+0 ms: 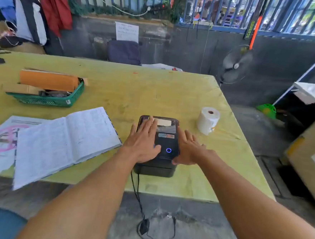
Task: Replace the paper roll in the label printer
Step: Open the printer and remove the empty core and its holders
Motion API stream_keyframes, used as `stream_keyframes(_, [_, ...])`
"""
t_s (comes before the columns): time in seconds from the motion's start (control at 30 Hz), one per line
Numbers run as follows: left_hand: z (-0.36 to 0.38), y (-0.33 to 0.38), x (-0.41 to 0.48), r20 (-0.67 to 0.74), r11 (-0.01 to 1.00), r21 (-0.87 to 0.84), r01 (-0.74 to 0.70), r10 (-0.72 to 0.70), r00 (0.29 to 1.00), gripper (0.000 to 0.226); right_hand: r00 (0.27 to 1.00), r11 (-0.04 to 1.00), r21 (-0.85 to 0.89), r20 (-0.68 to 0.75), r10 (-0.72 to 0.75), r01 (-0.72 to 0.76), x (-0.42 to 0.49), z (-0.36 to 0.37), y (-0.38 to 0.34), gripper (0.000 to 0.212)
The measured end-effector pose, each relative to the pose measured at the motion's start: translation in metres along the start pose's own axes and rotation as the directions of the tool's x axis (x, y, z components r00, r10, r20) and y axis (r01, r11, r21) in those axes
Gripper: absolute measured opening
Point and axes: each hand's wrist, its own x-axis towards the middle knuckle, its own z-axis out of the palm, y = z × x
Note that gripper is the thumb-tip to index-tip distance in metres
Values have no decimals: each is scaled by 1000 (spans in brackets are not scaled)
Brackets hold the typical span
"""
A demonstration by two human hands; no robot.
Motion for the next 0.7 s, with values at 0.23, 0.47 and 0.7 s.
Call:
stream_keyframes(0.23, [56, -15, -21, 208, 999, 5, 48, -48, 977, 96, 998, 971, 234, 61, 33, -47, -8, 71, -2, 111])
stream_keyframes(0.47, [72, -15, -25, 83, 983, -128, 130, -120, 989, 76, 990, 914, 407, -126, 60, -4, -1, 85, -1, 91])
stream_keyframes(0.7, [74, -17, -28, 32, 988, -97, 118, -115, 993, 74, 985, 877, 478, -169, 44, 43, 13, 85, 0, 82])
